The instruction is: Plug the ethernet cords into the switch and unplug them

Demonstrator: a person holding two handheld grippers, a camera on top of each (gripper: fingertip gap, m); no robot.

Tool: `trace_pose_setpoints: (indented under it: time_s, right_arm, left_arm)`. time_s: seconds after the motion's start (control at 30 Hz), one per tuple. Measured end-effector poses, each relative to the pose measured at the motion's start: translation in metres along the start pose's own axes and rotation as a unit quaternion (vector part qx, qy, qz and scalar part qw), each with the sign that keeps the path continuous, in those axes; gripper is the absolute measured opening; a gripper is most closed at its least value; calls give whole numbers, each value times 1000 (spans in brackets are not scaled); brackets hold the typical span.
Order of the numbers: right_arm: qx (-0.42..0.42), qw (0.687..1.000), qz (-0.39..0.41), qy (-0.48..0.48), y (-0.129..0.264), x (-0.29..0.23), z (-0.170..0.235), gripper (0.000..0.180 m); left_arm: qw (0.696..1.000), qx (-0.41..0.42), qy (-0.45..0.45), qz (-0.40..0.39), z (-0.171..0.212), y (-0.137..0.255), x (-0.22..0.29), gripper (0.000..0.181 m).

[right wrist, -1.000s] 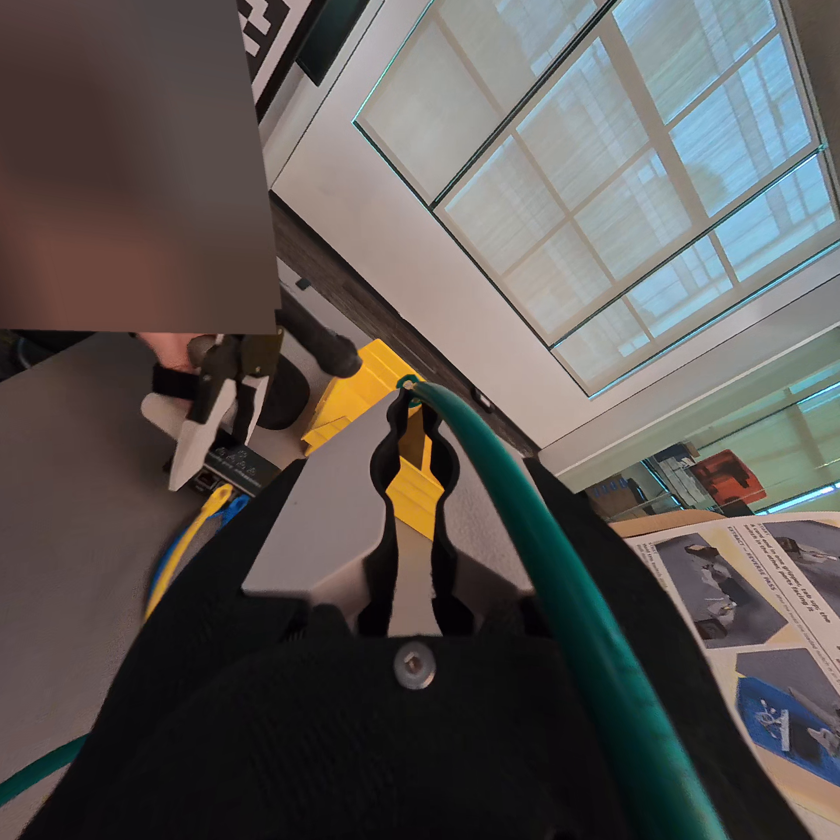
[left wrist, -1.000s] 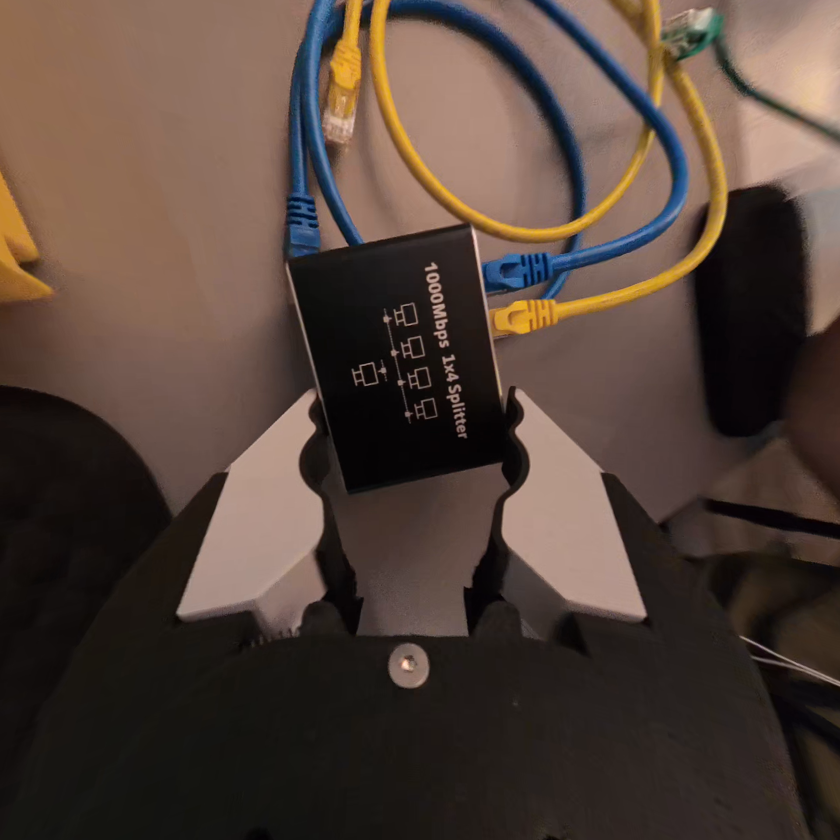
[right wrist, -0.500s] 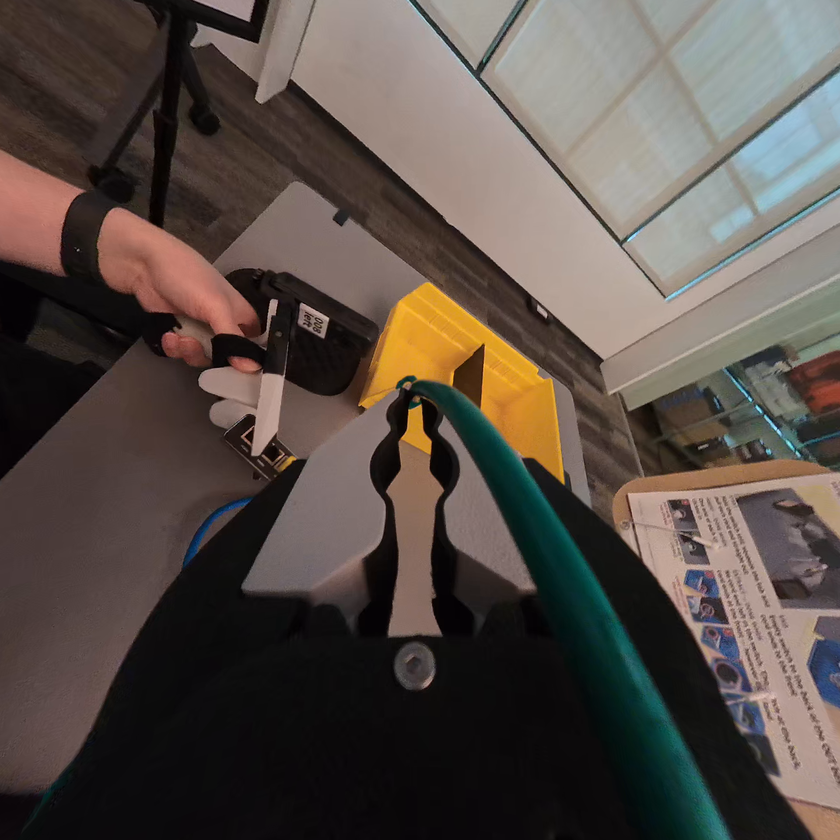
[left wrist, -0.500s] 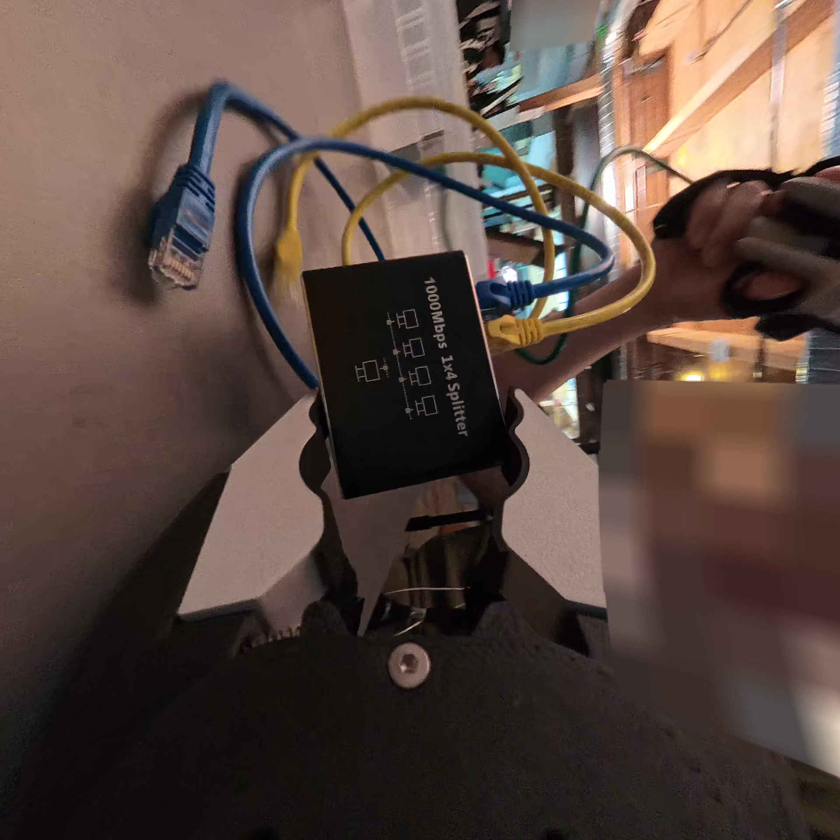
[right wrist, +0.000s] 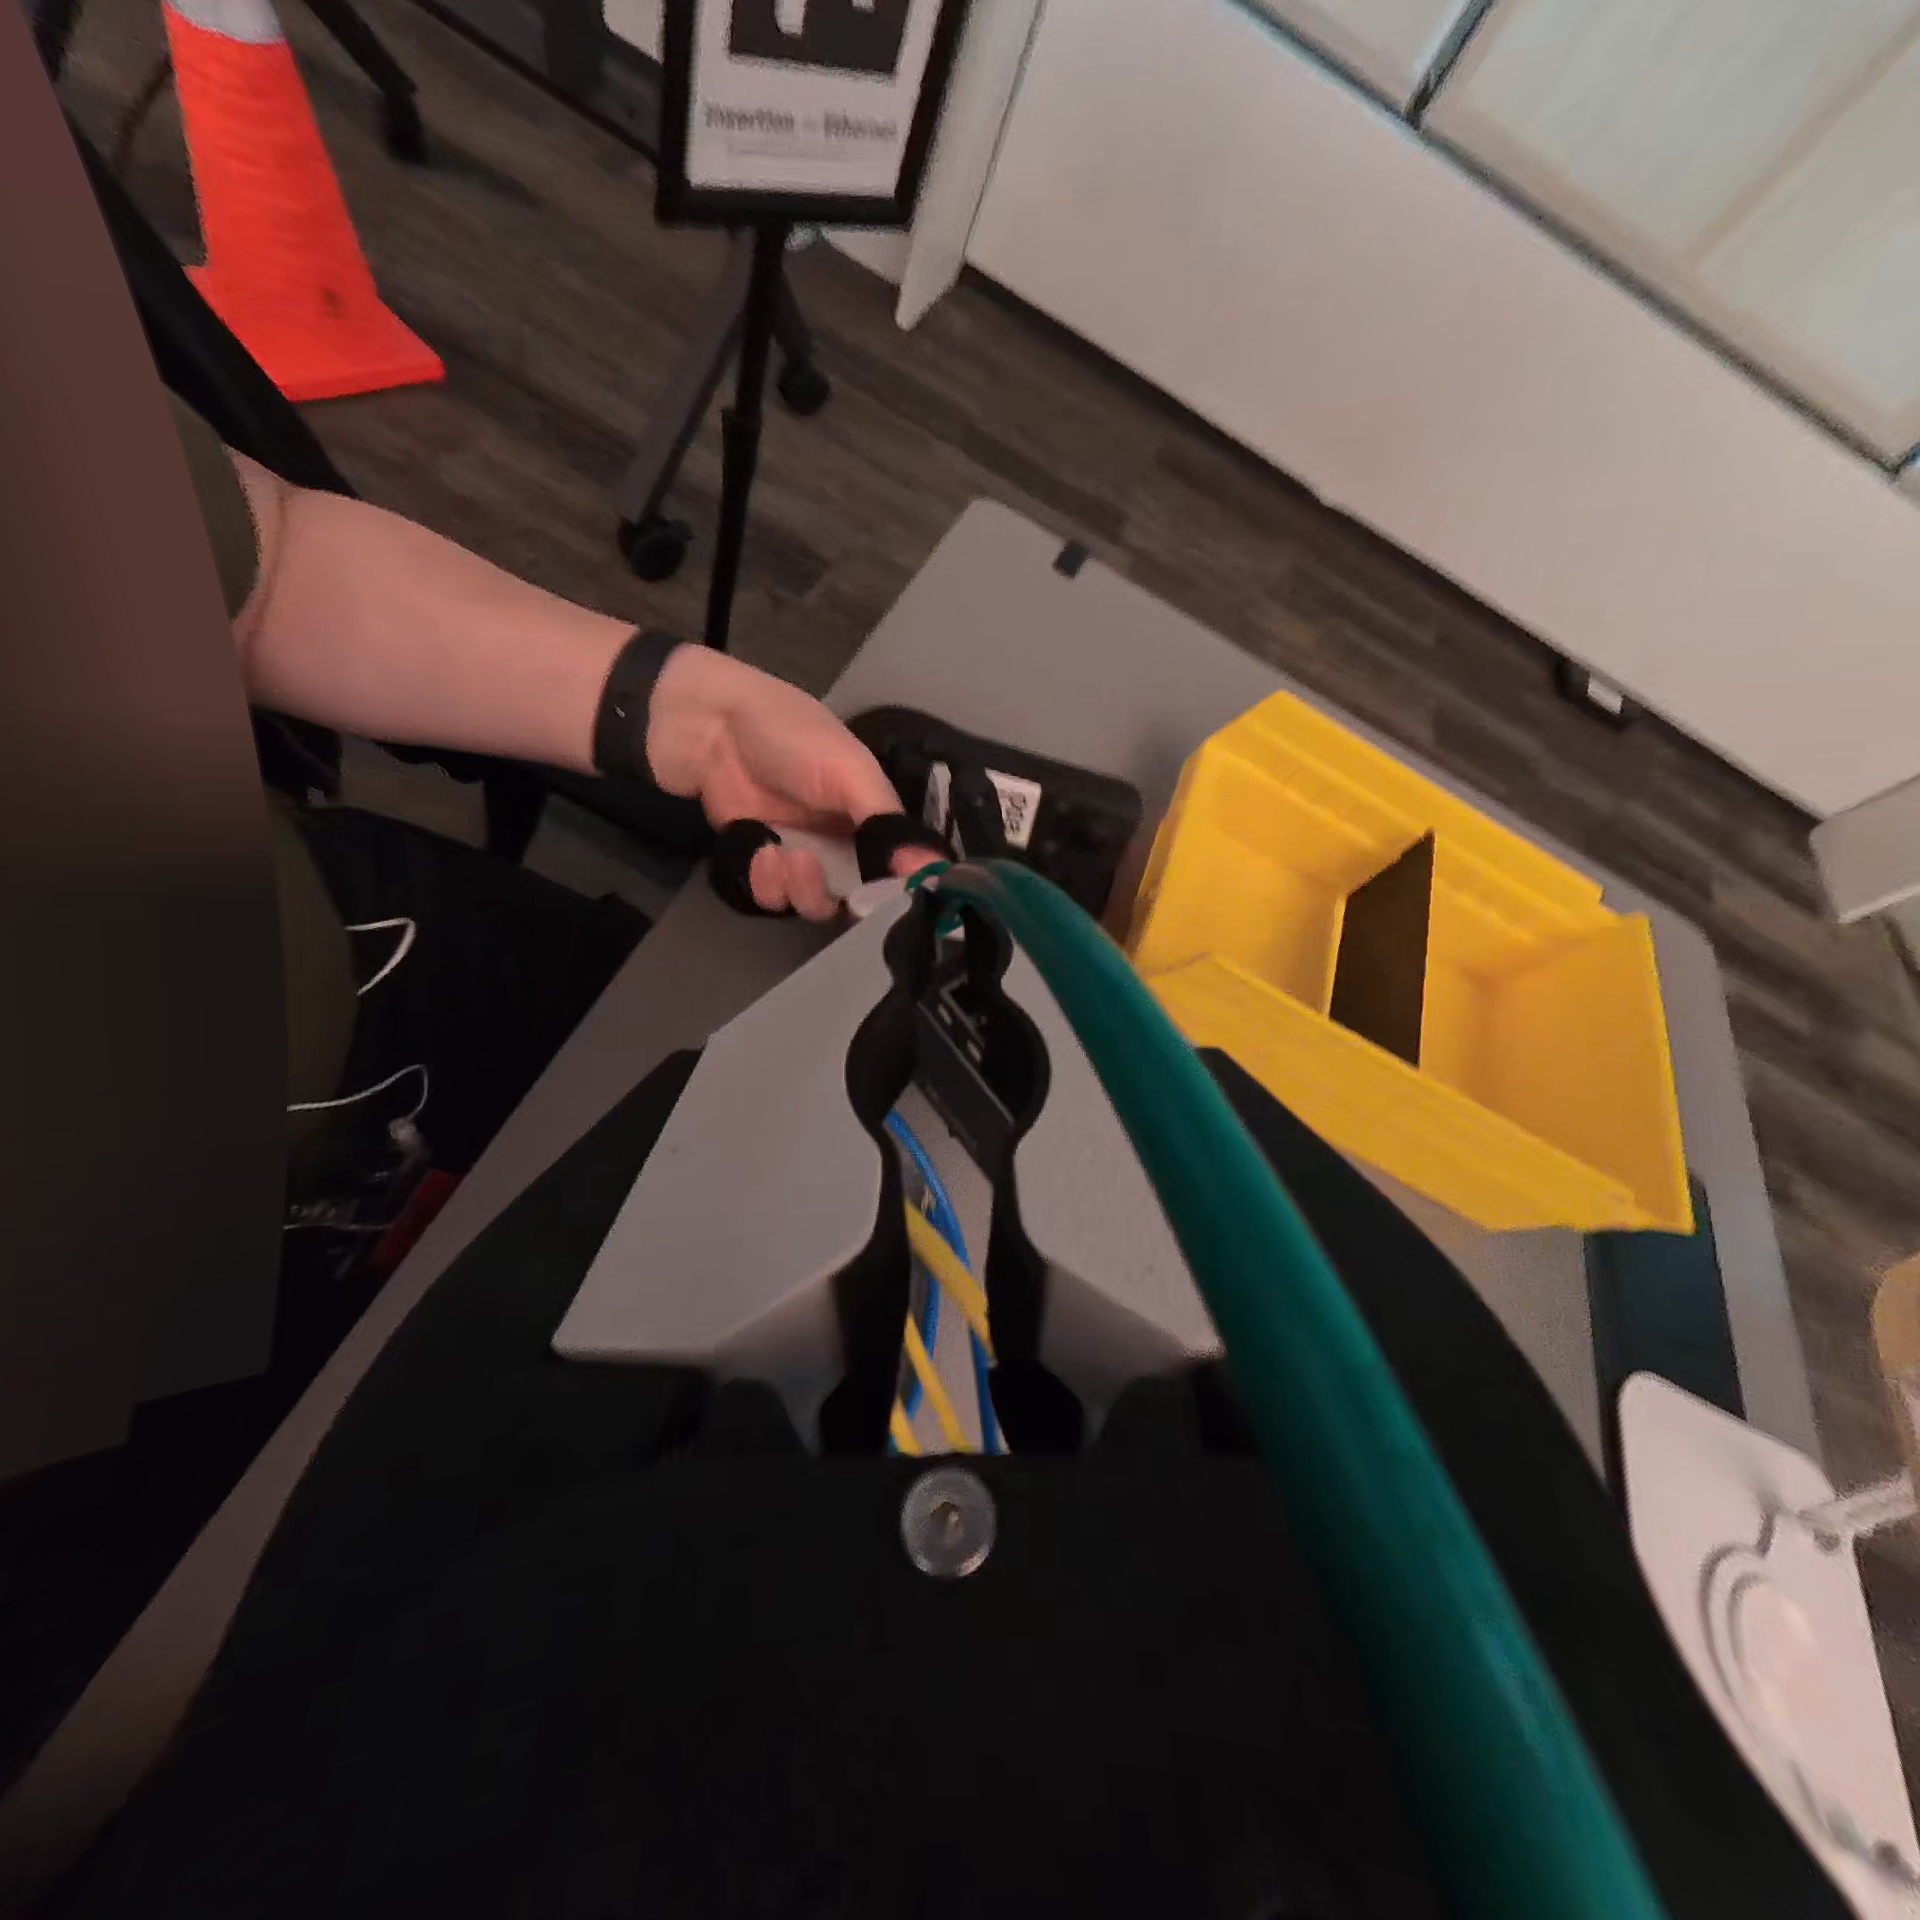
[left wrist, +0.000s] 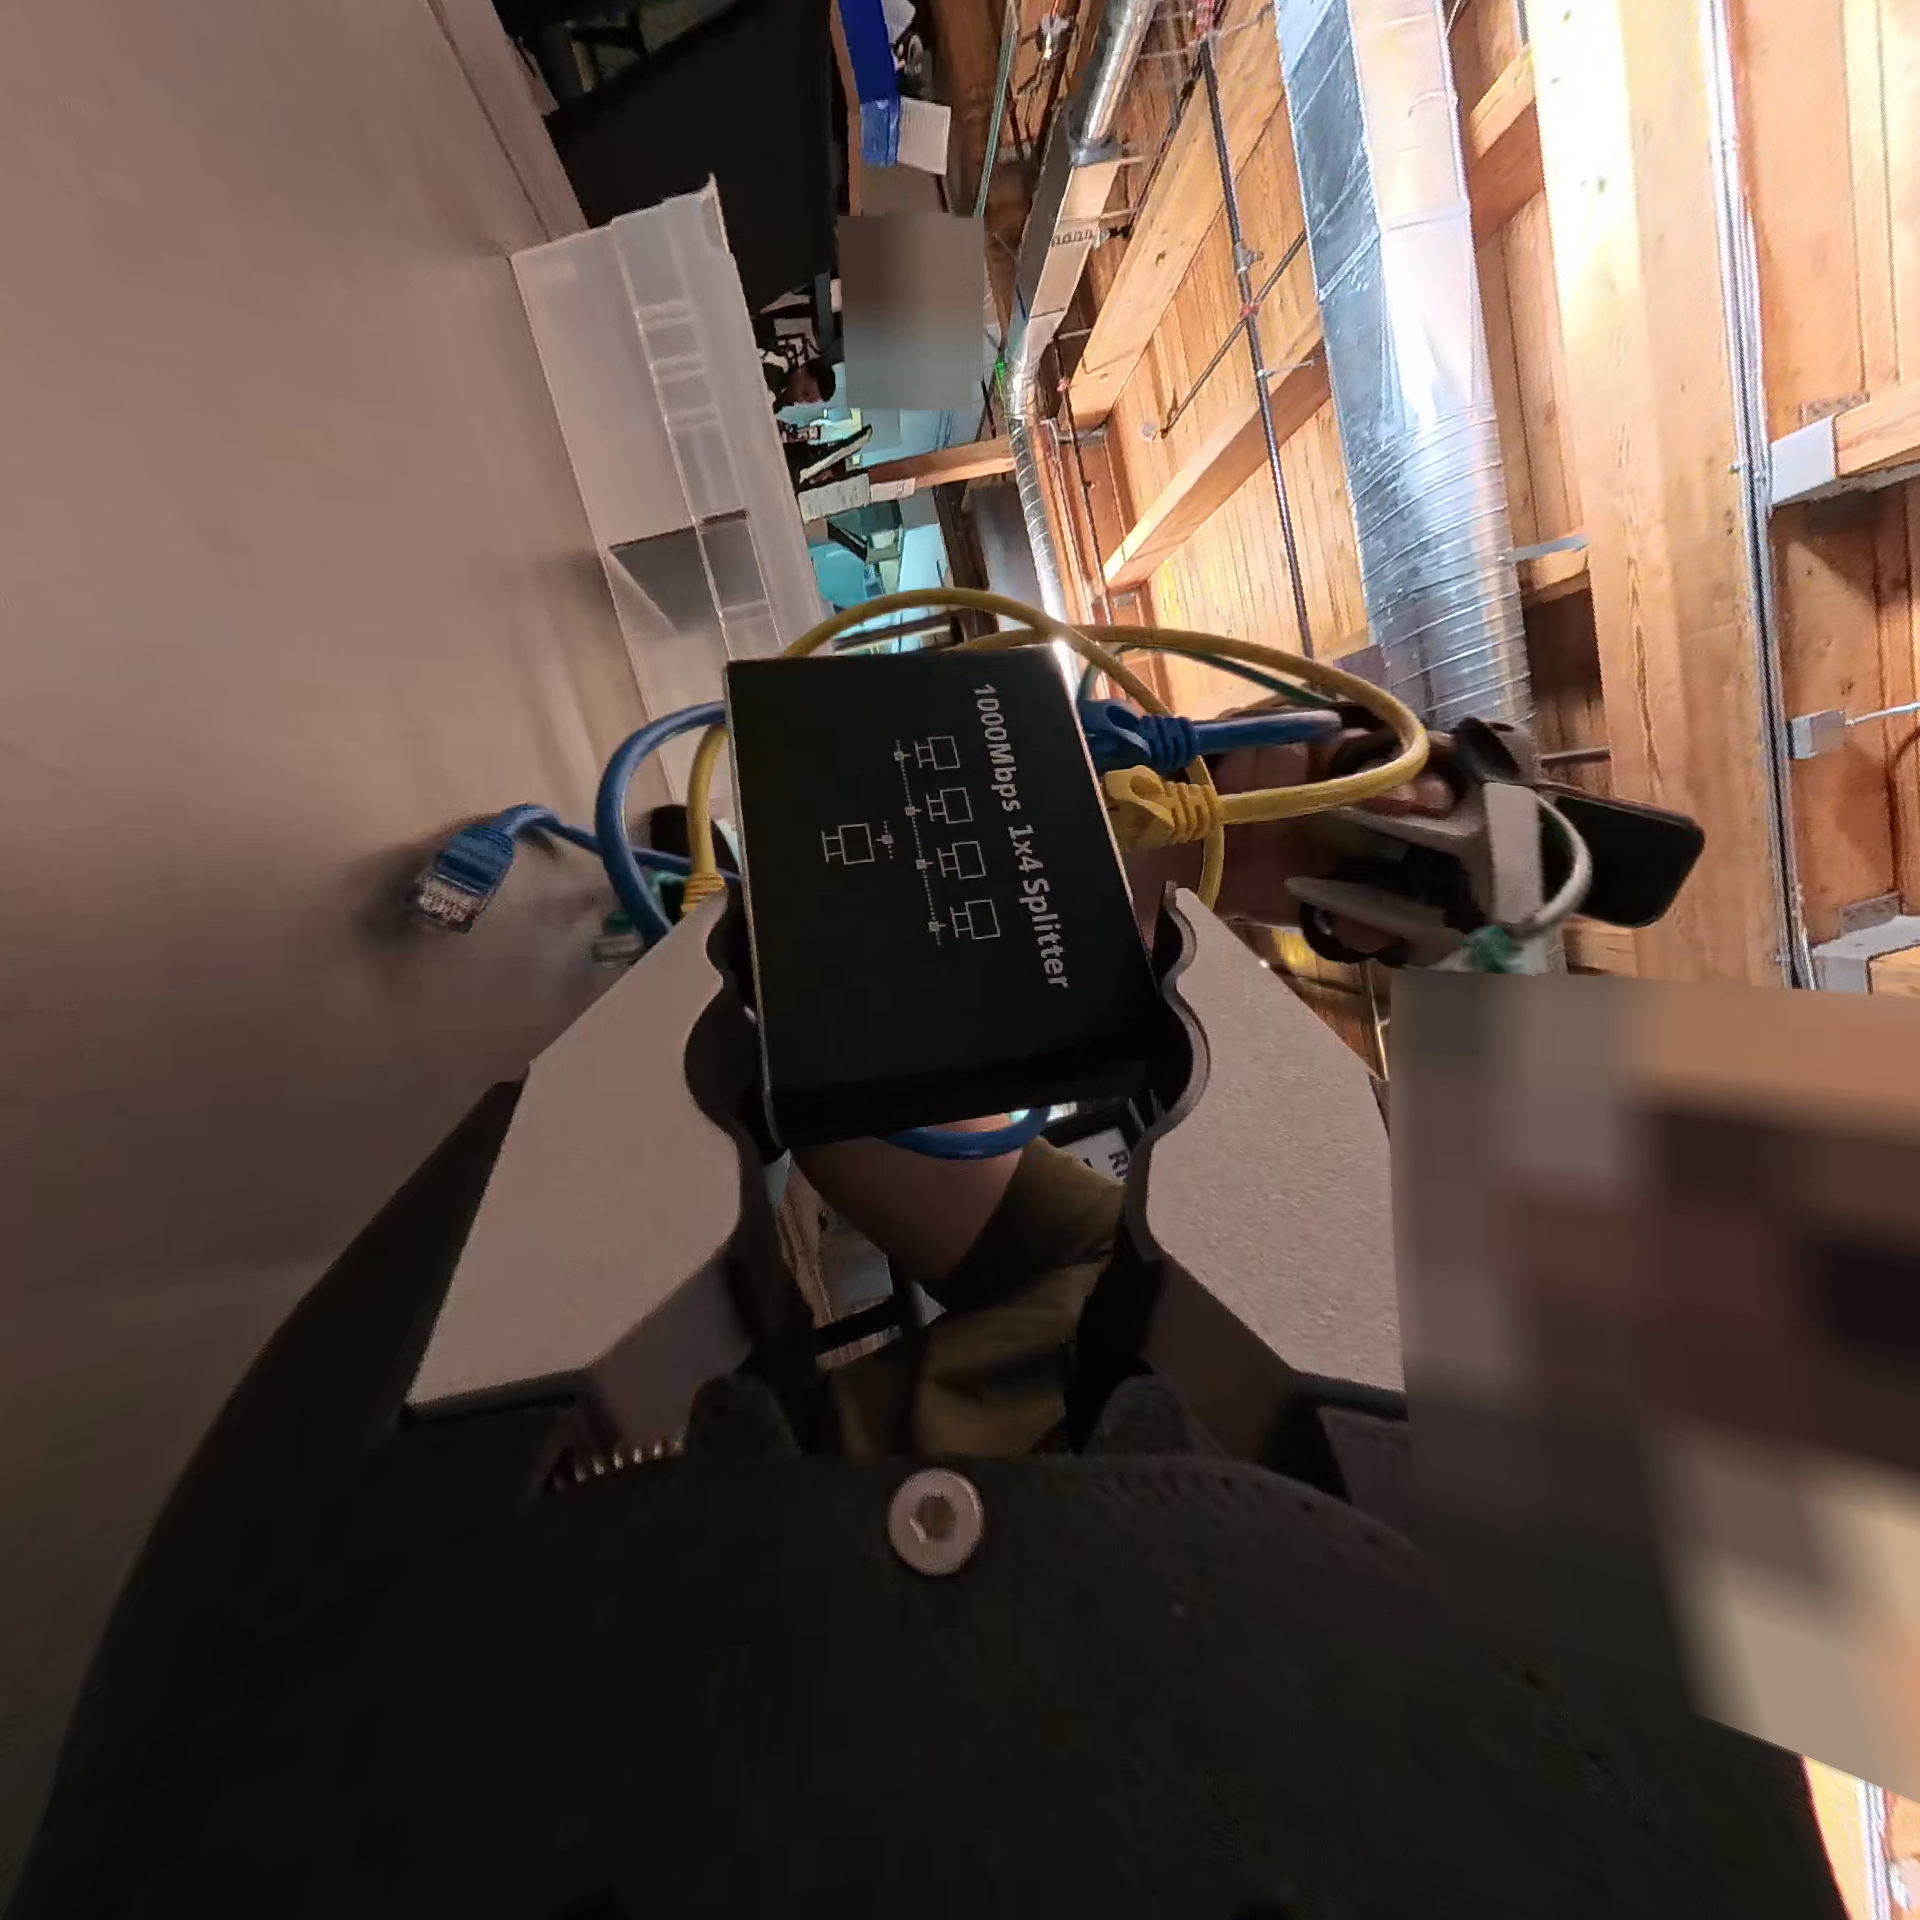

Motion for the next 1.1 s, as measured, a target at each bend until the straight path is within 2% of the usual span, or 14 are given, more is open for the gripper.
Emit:
trace_pose_setpoints:
  time_s: [0.17, 0.23, 0.3, 0.4, 0.7, 0.93, 1.1]
  right_arm:
    - [-106, 993, 31, -31, -24, 17, 34, 8]
    - [-111, 992, 28, -46, -34, 21, 37, 3]
    - [-117, 990, 34, -68, -43, 25, 39, 8]
    - [-143, 983, 90, -68, -52, 35, 47, 4]
    - [-81, 973, 214, -17, -64, 47, 36, 3]
    - [-27, 976, 213, -36, -58, 51, 32, 3]
    - [-26, 973, 228, -34, -51, 52, 34, 4]
  left_arm:
    - [999, 32, -8, 7, -7, 10, 5, 76]
    - [999, 43, -22, -1, -9, 14, 7, 75]
    - [998, 61, -30, 0, -13, 20, 11, 75]
    - [995, 88, -39, 12, -20, 28, 16, 75]
    - [987, 126, -95, 22, -31, 34, 28, 76]
    - [982, 103, -158, 3, -25, 27, 34, 76]
    - [981, 69, -181, 2, -17, 13, 33, 79]
Point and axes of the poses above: each gripper's, where its closed fingertips meet, y back along the fingers, z out of its underside, x = y × z across the jaws, the point moved 5 cm from there along y, back along the fingers, and after that the axes turned 2 degrees about -x, right-handed, at the moved point
